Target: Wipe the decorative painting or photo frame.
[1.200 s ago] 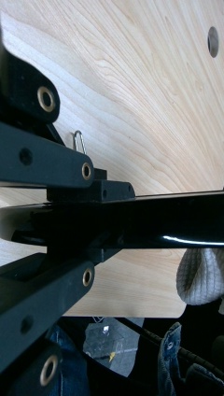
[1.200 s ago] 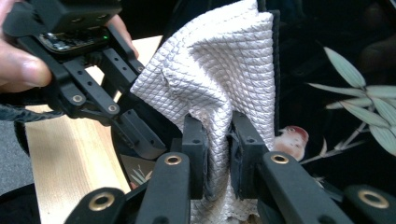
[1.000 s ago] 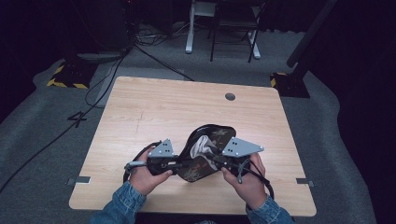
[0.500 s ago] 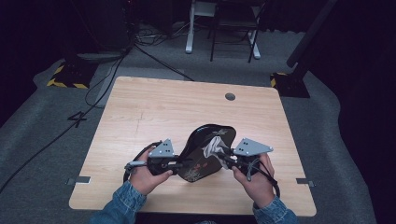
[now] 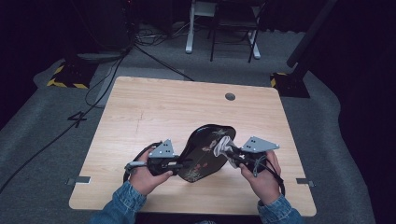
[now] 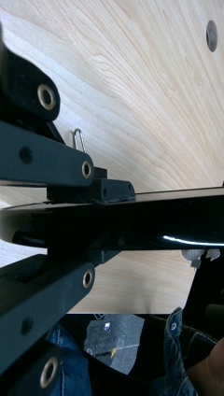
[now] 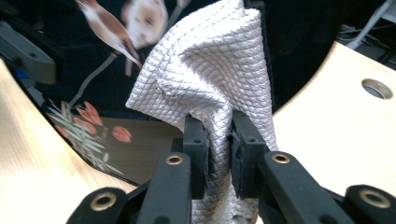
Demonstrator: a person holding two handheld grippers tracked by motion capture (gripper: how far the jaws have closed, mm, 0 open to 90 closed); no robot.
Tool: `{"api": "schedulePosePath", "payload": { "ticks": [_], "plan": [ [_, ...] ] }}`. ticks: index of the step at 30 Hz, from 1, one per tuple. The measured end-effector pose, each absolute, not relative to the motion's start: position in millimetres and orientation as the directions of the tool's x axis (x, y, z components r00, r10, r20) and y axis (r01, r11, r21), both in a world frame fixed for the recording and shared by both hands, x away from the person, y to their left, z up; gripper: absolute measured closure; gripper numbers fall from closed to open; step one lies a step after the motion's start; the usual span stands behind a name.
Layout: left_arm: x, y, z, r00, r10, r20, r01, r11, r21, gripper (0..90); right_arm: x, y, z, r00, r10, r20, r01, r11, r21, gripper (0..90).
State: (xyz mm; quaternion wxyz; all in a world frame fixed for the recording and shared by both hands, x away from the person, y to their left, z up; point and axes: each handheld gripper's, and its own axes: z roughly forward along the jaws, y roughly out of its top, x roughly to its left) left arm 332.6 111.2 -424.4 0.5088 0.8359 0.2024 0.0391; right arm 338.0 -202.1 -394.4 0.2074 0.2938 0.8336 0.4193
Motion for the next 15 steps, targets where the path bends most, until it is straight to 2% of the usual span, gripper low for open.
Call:
{"api": "schedulePosePath", "payload": {
  "ticks": [15],
  "plan": [
    [333.0,110.9,-424.2,0.913,0.379,-0.148,0.306,-0.4,0.864,78.1,339.4,-207.2,-398.9,-0.716,0.689,-0.11,0.344,0.487,0.803,79.0]
  ]
}}
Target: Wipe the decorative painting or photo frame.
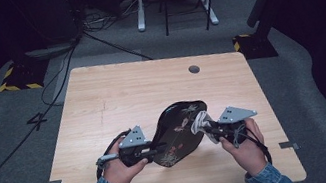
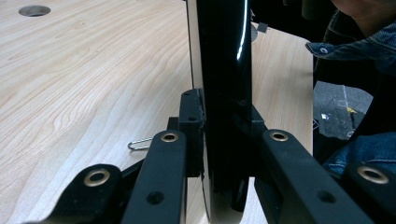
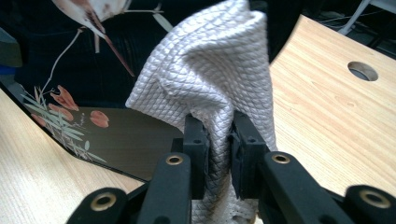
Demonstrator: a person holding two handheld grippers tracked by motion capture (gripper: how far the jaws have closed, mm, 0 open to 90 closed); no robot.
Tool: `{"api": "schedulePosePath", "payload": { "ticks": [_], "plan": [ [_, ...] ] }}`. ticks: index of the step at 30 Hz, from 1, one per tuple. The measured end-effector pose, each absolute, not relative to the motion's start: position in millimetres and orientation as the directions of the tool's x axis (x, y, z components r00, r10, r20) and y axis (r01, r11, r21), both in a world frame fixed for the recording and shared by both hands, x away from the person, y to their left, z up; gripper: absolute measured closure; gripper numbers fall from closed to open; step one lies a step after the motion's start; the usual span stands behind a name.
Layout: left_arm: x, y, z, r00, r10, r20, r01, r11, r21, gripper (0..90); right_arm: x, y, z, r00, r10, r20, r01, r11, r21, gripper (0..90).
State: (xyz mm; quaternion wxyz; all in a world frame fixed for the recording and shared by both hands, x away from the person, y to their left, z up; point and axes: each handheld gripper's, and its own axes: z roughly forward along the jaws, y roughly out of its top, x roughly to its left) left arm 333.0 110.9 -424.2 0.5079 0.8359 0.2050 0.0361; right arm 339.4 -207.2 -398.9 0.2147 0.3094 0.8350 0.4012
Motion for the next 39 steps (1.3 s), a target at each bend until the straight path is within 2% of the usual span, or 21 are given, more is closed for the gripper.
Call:
{"api": "schedulePosePath", "payload": {
  "ticks": [30,39],
  "plan": [
    [331,108,-423,0.909,0.392,-0.142,0.309,-0.404,0.861,78.2,320,-161,-388,-0.817,0.562,-0.132,0.194,0.483,0.854,78.4],
    [331,109,-424,0.91,0.389,-0.145,0.309,-0.402,0.862,77.9,322,-164,-394,-0.814,0.569,-0.116,0.223,0.491,0.842,78.5]
  ]
}}
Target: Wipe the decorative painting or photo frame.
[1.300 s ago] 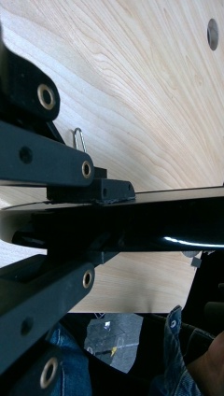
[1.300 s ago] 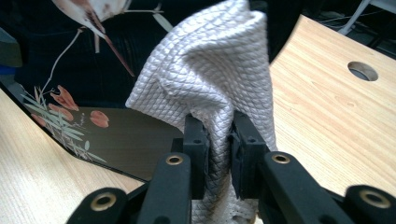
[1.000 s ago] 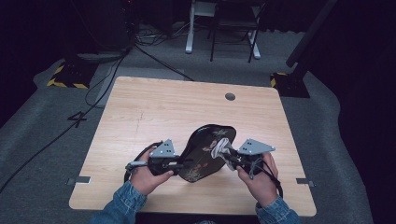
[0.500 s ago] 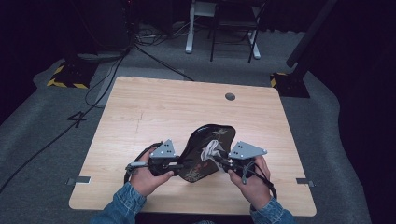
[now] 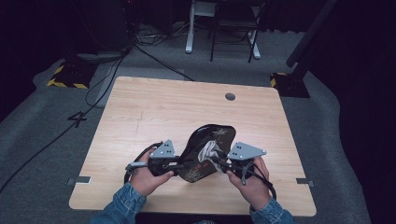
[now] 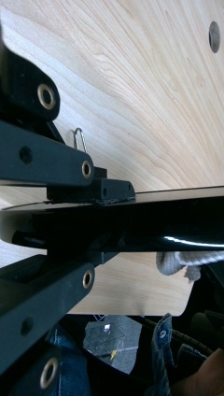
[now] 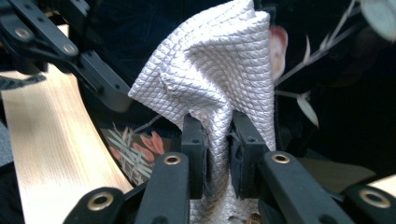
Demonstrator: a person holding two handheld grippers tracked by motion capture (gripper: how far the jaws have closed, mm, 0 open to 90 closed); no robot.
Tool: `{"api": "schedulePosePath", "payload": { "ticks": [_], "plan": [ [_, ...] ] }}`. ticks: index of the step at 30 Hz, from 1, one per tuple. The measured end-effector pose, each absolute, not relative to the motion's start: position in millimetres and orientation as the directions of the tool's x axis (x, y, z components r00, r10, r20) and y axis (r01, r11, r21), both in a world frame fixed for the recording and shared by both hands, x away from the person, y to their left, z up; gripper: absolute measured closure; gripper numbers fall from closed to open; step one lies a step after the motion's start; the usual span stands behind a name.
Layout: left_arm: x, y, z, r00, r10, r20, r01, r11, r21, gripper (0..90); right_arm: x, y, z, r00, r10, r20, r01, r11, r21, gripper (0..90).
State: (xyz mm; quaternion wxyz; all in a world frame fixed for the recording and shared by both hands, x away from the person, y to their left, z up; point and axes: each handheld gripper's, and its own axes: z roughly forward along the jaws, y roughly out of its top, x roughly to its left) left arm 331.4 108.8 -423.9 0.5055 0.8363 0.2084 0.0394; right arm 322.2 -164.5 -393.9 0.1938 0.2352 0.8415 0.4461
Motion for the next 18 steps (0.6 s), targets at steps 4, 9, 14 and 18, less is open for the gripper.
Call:
{"api": "schedulePosePath", "payload": {
  "ticks": [4,9,14,18],
  "plan": [
    [332,109,-424,0.911,0.385,-0.147,0.308,-0.4,0.863,77.7,324,-168,-398,-0.808,0.578,-0.117,0.241,0.504,0.829,78.6],
    [333,109,-424,0.913,0.381,-0.147,0.306,-0.4,0.864,77.4,327,-174,-404,-0.794,0.598,-0.111,0.27,0.51,0.817,78.6],
    [334,109,-424,0.915,0.375,-0.149,0.305,-0.403,0.863,77.0,330,-182,-409,-0.776,0.621,-0.112,0.297,0.515,0.804,78.5],
    [334,109,-424,0.916,0.372,-0.152,0.307,-0.403,0.862,76.7,334,-189,-413,-0.759,0.642,-0.109,0.321,0.515,0.795,78.5]
  ]
}}
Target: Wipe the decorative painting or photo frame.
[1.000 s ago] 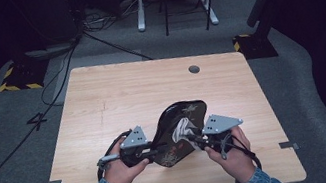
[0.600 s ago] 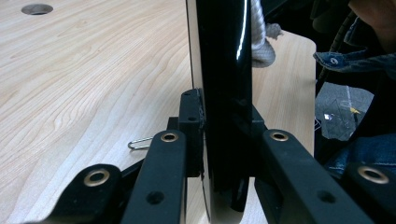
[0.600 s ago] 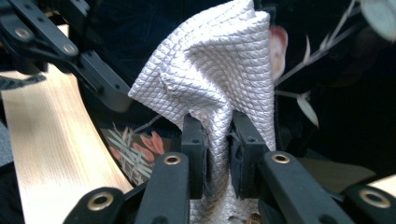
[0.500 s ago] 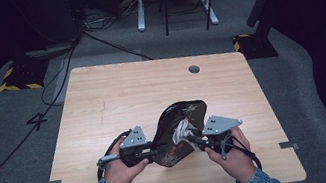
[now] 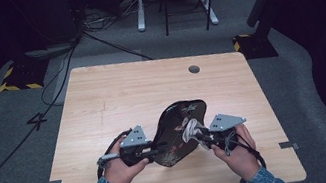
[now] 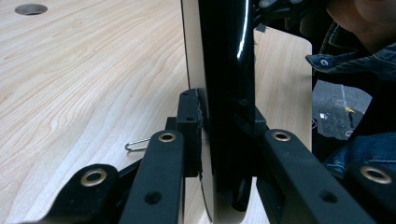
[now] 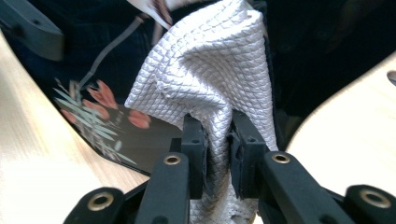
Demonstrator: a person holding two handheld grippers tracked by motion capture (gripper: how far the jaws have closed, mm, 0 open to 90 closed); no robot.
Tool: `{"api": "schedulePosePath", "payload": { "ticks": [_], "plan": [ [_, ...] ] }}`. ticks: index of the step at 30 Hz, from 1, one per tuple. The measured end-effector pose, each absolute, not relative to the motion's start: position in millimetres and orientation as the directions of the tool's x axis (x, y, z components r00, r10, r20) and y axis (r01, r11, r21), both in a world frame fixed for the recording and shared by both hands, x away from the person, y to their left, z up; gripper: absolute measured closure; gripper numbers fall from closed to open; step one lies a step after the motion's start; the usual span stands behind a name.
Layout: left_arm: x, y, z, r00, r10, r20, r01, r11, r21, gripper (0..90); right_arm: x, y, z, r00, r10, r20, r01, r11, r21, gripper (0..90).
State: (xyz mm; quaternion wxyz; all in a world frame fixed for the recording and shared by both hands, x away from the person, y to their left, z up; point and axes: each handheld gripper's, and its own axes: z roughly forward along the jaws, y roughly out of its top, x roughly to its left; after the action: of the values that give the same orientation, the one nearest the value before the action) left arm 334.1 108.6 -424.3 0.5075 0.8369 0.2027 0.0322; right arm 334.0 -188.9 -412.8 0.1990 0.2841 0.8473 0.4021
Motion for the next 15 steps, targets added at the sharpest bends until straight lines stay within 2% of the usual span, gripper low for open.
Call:
{"api": "schedulePosePath", "payload": {
  "ticks": [15],
  "plan": [
    [334,109,-425,0.917,0.366,-0.158,0.308,-0.399,0.863,75.4,345,-207,-421,-0.716,0.692,-0.094,0.384,0.503,0.774,78.4]
  ]
}}
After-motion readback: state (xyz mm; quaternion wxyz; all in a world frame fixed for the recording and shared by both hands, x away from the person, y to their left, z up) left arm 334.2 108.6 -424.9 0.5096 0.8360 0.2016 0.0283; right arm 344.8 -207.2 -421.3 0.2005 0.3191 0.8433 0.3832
